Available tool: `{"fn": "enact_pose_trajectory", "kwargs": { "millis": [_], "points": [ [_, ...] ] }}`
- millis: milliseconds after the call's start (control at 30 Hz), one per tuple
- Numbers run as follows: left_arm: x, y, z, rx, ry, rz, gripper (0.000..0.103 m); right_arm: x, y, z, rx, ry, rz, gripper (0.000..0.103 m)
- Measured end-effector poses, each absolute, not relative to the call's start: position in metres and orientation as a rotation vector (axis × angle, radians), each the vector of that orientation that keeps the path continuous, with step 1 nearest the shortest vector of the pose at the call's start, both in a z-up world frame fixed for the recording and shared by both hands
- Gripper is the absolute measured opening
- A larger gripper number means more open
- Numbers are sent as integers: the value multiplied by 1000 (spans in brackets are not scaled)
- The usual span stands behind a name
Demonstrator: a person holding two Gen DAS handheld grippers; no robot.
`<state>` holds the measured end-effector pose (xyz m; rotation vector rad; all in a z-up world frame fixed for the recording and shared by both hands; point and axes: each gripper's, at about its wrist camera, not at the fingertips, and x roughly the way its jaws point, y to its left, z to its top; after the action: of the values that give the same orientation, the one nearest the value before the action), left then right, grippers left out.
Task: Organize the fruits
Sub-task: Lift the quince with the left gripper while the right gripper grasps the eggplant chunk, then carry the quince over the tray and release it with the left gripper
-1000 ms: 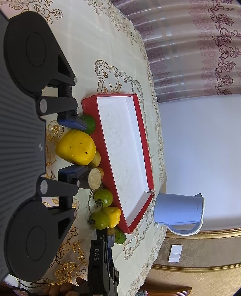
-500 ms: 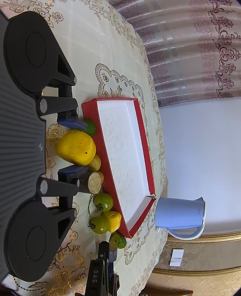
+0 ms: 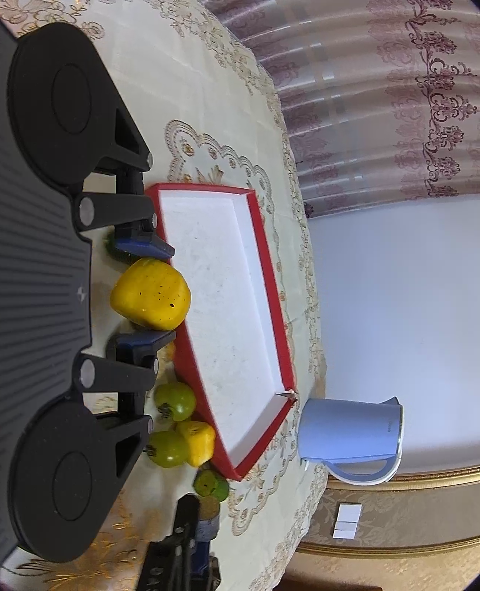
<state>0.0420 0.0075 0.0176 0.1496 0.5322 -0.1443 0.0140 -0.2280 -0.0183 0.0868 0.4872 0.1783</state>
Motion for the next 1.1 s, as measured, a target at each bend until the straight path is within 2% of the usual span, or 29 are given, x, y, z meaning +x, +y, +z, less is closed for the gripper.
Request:
{"fn": "enact_pose_trajectory", "kwargs": {
  "millis": [667, 900, 1033, 1100],
  "points": [
    [75, -16, 22, 153, 551, -122, 39, 9, -219, -12, 99, 461, 243, 33],
    [115, -27, 23, 169, 576, -101, 39, 8, -221, -12, 102, 459, 245, 33],
    [148, -32, 18, 193, 605, -66, 41, 7, -223, -11, 107, 457, 244, 33],
    [164, -34, 14, 205, 626, -33, 47, 7, -224, -11, 108, 457, 242, 33]
  ]
}}
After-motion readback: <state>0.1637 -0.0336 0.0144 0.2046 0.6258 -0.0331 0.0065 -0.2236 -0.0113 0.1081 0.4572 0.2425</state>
